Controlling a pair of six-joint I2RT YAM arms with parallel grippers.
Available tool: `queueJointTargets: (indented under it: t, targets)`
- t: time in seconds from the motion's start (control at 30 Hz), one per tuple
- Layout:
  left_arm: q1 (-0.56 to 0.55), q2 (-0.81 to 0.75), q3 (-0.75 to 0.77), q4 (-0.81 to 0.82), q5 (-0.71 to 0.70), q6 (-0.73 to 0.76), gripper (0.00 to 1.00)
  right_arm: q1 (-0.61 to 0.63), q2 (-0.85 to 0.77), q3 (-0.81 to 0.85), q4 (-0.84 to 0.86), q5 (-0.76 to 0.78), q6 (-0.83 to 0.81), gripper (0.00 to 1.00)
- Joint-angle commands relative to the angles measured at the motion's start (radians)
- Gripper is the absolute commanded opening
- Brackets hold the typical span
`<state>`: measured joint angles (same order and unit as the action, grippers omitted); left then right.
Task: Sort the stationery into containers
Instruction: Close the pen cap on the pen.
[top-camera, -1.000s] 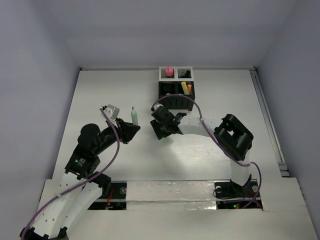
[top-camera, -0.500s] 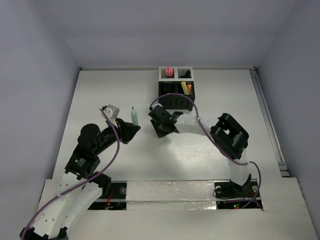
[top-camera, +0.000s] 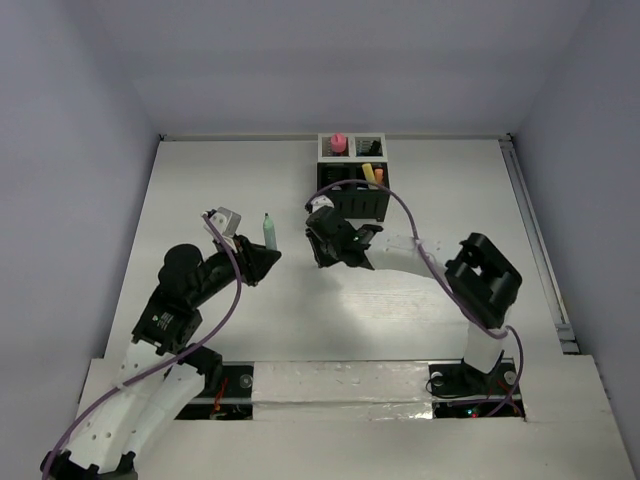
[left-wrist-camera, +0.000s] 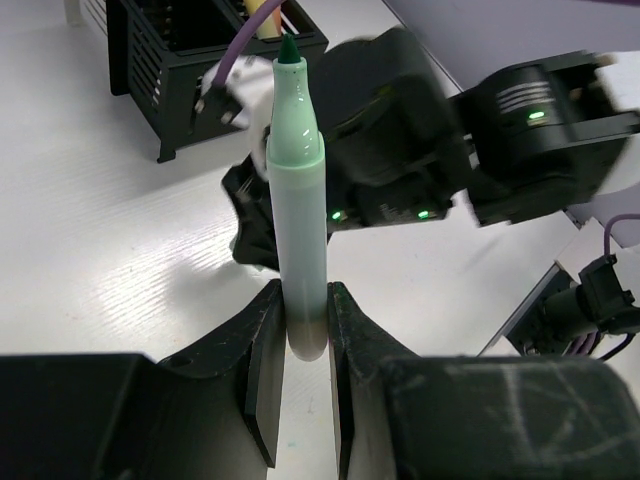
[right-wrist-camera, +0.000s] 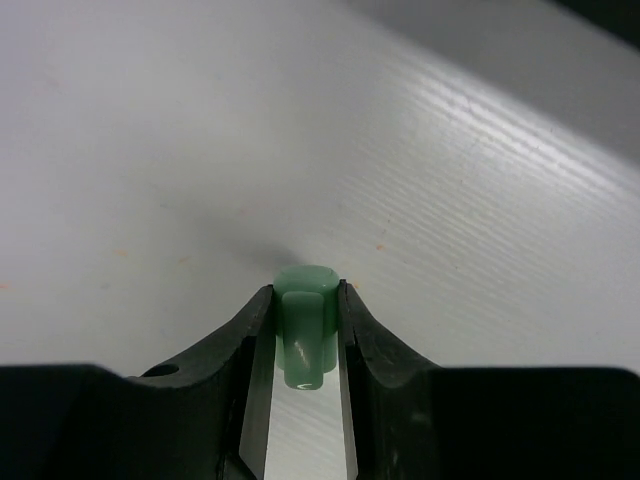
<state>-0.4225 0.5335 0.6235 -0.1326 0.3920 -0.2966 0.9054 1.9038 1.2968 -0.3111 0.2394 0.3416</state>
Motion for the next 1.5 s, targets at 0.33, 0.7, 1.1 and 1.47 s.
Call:
queueJointTargets:
  t: [0.33,0.7,1.1,1.47]
  targets:
    - [0.016,0.056,0.044,0.034,0.013,0.007,0.00,0.009,-0.379,-0.096,0.689,0.020,0.092,0.00]
    - [0.016,0.077,0.045,0.030,-0.007,0.005,0.00,0.049,-0.353,-0.014,0.850,-0.080,0.172,0.00]
    - [0.025,0.076,0.044,0.031,-0.007,0.005,0.00,0.096,-0.316,0.015,0.827,-0.109,0.152,0.00]
    - [0.025,0.069,0.044,0.031,-0.007,0.005,0.00,0.115,-0.301,0.029,0.777,-0.085,0.126,0.00]
